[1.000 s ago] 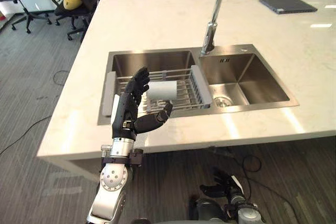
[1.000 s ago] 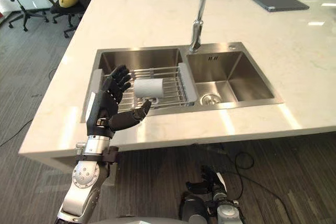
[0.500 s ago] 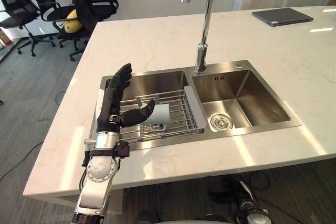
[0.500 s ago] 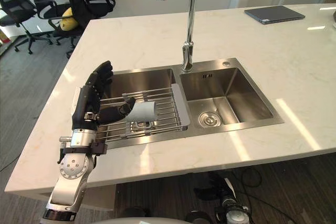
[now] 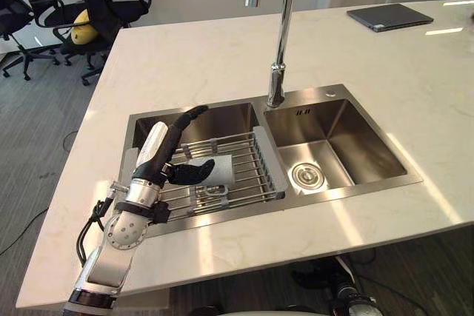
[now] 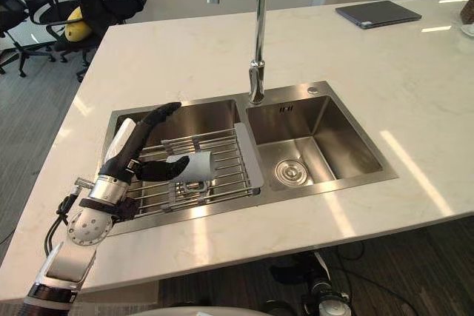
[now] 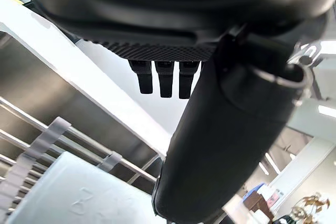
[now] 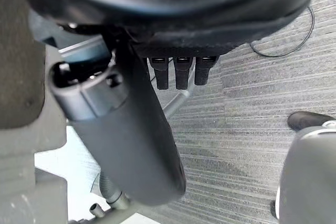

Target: Walk over to the sink, pick up the cup, carry it to the dishwasher, place the cup inside the dishwasher, then close the dishwasher door

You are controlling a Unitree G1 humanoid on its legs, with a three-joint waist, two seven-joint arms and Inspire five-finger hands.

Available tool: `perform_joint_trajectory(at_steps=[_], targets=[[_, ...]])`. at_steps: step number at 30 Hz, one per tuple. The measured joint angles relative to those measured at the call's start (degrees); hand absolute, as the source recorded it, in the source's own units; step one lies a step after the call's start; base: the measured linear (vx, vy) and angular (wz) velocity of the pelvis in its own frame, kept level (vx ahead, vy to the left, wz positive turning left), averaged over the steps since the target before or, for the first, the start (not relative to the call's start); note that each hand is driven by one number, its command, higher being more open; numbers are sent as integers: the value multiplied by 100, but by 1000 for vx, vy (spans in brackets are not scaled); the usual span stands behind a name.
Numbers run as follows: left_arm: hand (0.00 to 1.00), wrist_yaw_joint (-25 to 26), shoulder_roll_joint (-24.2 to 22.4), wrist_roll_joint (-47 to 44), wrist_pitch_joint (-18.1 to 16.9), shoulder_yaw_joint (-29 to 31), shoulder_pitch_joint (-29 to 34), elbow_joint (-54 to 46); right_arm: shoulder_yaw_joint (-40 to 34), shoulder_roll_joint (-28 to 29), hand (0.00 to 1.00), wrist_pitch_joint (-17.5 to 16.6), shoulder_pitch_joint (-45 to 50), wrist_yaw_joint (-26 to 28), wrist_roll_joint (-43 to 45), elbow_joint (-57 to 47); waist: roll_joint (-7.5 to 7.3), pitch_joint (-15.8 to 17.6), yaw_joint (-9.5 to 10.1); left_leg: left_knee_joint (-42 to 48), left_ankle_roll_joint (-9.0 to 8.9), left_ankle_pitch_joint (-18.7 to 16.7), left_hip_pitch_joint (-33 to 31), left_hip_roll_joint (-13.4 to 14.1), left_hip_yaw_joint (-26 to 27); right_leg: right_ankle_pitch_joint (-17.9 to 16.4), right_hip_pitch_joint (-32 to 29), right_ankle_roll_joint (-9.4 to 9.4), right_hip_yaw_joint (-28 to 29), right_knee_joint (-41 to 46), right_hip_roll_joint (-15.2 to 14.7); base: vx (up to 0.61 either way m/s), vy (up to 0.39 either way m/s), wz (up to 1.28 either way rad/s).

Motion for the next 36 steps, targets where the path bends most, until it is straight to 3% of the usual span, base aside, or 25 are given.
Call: perform_joint_trajectory(at_steps=[11,36], targets=[[90,-66,422,618,-24,-47,11,344,43,7,90,0,152,3,-58,25,-1,-27,41,-432,86,347,1,-56,71,636,139,61,76,-860,10,-68,18,-4],[90,-49,147,1503,92,-321,145,534,99,116,90,-1,169,-30,-175,-26,-5,-129,-18,-655,94,390,-21,-112,150,711,87,98,153,-1108,24,-5,-3,-1]])
